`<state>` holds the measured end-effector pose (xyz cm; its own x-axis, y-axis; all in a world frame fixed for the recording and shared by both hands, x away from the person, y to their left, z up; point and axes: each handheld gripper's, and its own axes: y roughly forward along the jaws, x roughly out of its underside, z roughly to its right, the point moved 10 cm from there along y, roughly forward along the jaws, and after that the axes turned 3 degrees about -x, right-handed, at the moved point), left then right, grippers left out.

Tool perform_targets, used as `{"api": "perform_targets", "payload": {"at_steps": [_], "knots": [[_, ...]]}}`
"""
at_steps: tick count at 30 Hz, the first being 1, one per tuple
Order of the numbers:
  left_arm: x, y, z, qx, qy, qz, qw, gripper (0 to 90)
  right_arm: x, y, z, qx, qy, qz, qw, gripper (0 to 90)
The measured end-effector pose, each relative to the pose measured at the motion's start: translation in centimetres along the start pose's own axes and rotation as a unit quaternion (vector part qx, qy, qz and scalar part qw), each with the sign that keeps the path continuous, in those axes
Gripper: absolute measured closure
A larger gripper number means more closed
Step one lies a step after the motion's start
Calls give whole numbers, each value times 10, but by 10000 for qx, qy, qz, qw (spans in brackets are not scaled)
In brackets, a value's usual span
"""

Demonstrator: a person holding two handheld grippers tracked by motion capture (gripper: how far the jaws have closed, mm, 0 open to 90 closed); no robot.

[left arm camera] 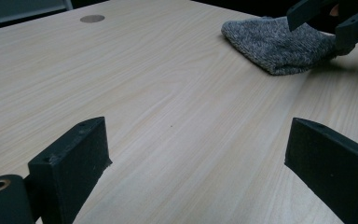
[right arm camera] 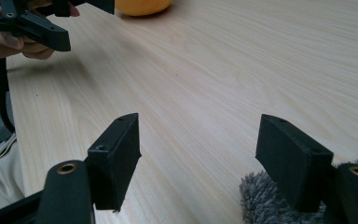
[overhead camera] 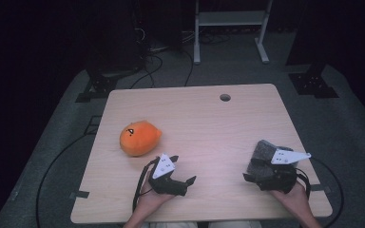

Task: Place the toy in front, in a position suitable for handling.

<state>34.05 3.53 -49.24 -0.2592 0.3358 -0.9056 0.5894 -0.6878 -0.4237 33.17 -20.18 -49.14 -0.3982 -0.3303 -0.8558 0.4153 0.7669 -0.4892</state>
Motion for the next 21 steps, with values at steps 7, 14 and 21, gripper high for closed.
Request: {"api": "perform_targets", "payload": {"at_steps": [7,14,21], "knots": [[-5,-3,-7,-130,56,33,9999,55,1,1,1,-22,46,-18,10000,288],[-19,-17,-30,-392,27,169,9991,54,2,0,1,-18,50,-1,10000,288],[-32,-44,-78,-940,-172,469,9943,54,2,-1,2,-6,121,26,9999,288]]}}
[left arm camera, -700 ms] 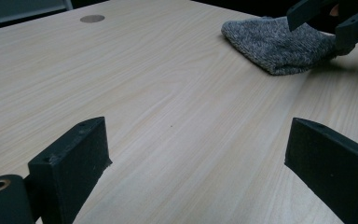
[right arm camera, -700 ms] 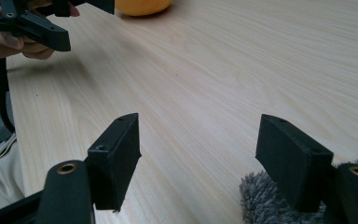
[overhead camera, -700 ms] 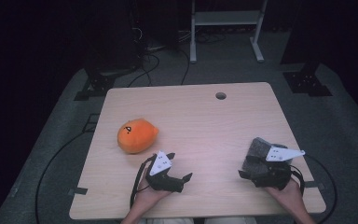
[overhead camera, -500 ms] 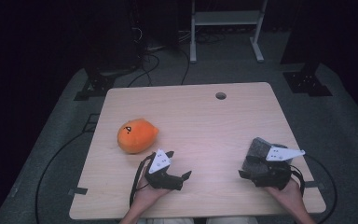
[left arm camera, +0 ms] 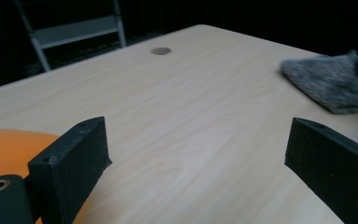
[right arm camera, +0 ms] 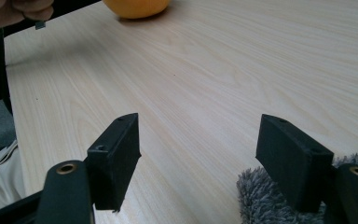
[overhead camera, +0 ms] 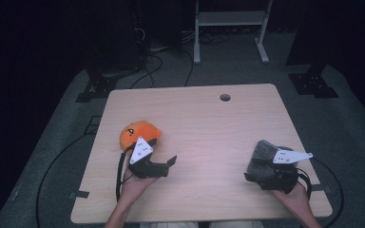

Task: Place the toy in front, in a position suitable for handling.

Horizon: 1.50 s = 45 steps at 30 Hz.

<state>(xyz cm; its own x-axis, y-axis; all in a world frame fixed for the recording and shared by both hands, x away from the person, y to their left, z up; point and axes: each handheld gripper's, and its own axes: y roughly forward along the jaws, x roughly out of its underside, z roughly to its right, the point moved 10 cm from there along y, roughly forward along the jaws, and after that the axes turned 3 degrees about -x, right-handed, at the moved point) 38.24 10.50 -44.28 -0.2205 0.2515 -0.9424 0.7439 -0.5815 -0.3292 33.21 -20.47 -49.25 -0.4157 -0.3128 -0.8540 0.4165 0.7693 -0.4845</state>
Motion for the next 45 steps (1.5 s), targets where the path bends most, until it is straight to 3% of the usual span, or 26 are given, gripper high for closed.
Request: {"api": "perform_targets", "payload": {"at_steps": [1,10,11,12,16,20,23,26,27,30,33,34,35,38,42,45], "knots": [[0,0,0,0,0,0,10000,54,0,0,0,0,0,0,10000,288],[1,-15,-58,-568,-319,99,9978,47,-1,1,-1,-17,-20,-2,10000,287],[1,-17,-70,-727,-338,169,9966,47,-1,1,-2,-20,-26,4,10000,287],[1,-17,-70,-727,-338,169,9966,47,-1,1,-2,-20,-26,4,10000,287],[11,-18,-94,-1055,-521,46,9930,45,-1,1,-2,-30,-46,-2,10000,287],[15,-15,-104,-1139,-656,25,9913,42,-1,1,-2,-33,-49,-4,10000,287],[22,-8,-115,-1307,-746,-58,9886,43,-2,0,-2,-41,-53,-4,10000,288],[27,-5,-121,-1388,-801,-159,9870,43,-2,0,-2,-44,-50,-3,10000,287],[33,0,-123,-1346,-901,-288,9864,43,-1,-1,-2,-45,-50,-9,10000,287],[38,4,-123,-1326,-911,-417,9861,50,-2,-2,-1,-42,-37,23,10000,289],[40,2,-122,-1355,-729,-465,9870,215,-3,-8,2,0,9,102,9999,289],[40,2,-122,-1355,-729,-465,9870,280,-3,-8,2,0,9,102,9999,289],[41,1,-121,-1382,-696,-465,9869,280,-4,-10,3,12,15,138,9999,290],[42,-2,-122,-1355,-779,-420,9868,450,-6,-16,7,134,11,203,9997,292],[40,-4,-121,-1346,-847,-320,9868,493,-10,-25,16,310,32,326,9990,295],[35,-6,-118,-1280,-878,-230,9876,496,-10,-34,29,612,88,337,9975,315]]}}
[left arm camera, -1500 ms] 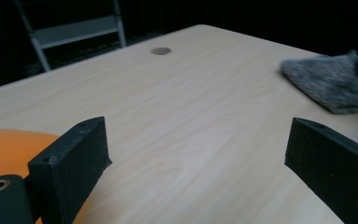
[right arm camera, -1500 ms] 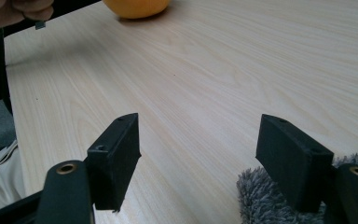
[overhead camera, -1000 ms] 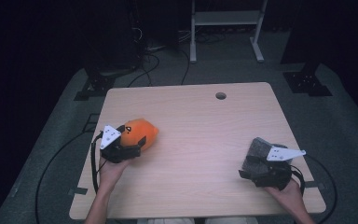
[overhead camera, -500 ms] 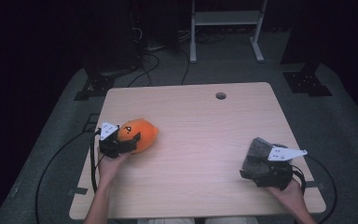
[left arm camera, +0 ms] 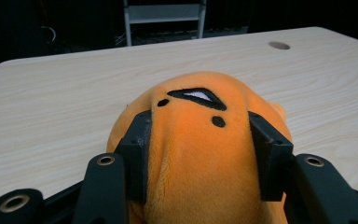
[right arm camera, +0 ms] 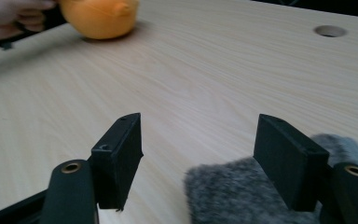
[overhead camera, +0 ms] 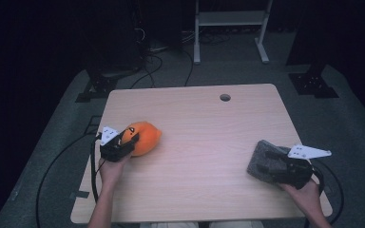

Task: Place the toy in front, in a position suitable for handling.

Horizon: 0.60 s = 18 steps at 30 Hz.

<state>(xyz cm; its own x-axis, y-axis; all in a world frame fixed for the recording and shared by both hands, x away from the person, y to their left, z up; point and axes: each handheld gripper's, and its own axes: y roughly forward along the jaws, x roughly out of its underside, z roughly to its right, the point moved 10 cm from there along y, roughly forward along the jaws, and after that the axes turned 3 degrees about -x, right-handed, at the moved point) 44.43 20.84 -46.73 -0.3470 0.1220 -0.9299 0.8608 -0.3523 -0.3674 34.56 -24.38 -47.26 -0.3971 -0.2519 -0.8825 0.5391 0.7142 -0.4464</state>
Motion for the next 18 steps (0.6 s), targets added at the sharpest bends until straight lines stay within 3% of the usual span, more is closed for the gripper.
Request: {"api": "perform_targets", "payload": {"at_steps": [5,6,7,8,9,10,11,15,18], "knots": [[-3,-5,13,203,111,62,9997,500,1,-3,10,144,51,-5,9999,331],[-6,-7,22,338,140,149,9992,499,3,-1,16,220,53,-71,9997,333],[-6,-7,22,338,140,149,9992,499,3,-1,16,220,53,-71,9997,333],[-9,-10,35,504,184,226,9983,499,5,2,20,291,75,-159,9994,339],[-9,-10,35,504,184,226,9983,499,5,2,20,291,75,-159,9994,339],[-11,-12,50,704,281,269,9968,499,7,6,23,333,47,-294,9990,369],[-11,-12,50,704,281,269,9968,498,7,6,23,333,47,-294,9990,369],[-14,-14,81,1067,469,309,9927,498,15,17,27,315,-8,-614,9976,401],[-15,-14,114,1461,634,311,9867,495,29,30,29,311,-42,-1111,9933,449]]}}
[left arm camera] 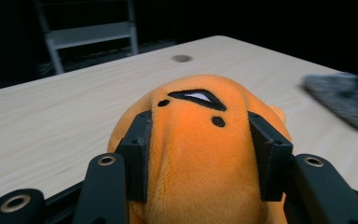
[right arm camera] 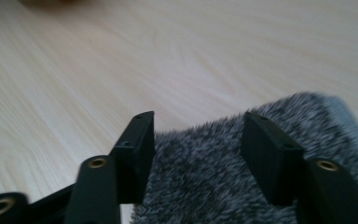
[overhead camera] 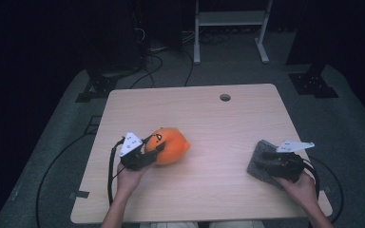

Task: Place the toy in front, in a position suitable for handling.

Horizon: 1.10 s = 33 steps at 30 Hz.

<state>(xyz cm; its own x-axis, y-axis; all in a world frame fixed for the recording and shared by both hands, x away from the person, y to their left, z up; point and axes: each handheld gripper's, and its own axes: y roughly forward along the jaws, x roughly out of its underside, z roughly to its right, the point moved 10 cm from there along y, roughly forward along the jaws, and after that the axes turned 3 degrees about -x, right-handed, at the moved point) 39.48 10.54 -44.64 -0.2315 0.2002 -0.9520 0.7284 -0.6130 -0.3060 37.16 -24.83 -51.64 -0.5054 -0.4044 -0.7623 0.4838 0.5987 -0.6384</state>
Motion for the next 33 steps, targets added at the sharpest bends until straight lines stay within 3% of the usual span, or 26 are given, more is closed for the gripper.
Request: {"api": "perform_targets", "payload": {"at_steps": [1,2,4,5,9,10,11,12,15,17,18,19,20,25,28,31,33], "knots": [[0,0,0,0,0,0,10000,495,0,0,0,0,0,0,10000,449],[-1,3,8,106,14,-5,9999,495,6,8,-1,0,-100,-229,9997,457],[-1,10,29,384,59,-33,9992,495,10,13,-2,-41,-108,-387,9992,457],[-1,10,29,384,59,-33,9992,495,10,13,-2,-41,-108,-387,9992,457],[-1,20,56,677,236,-96,9974,495,15,17,-2,-27,-117,-497,9987,458],[0,25,68,791,302,-146,9963,495,18,18,-2,-27,-80,-569,9983,459],[0,25,68,791,302,-146,9963,495,18,18,-2,-27,-80,-569,9983,459],[1,30,79,927,330,-168,9950,494,19,20,-1,6,-102,-610,9981,462],[1,34,89,1028,374,-150,9939,493,20,20,-2,90,-166,-638,9978,472],[3,38,98,1115,432,-174,9927,493,22,21,-2,179,-160,-494,9985,486],[6,42,104,1176,467,-222,9917,491,23,20,-2,195,-116,-377,9990,535],[6,42,104,1176,467,-222,9917,490,23,20,-2,195,-116,-377,9990,535],[11,45,108,1225,510,-273,9908,489,23,19,1,259,-68,-364,9990,625],[13,44,108,1183,498,-200,9915,479,24,17,4,249,79,-324,9991,712],[18,41,108,1171,544,-214,9914,426,24,16,6,217,243,-352,9988,775],[18,33,106,1277,566,-407,9894,215,23,13,7,131,536,-601,9967,810],[18,30,105,1314,575,-421,9888,174,18,7,6,300,341,-522,9976,813]]}}
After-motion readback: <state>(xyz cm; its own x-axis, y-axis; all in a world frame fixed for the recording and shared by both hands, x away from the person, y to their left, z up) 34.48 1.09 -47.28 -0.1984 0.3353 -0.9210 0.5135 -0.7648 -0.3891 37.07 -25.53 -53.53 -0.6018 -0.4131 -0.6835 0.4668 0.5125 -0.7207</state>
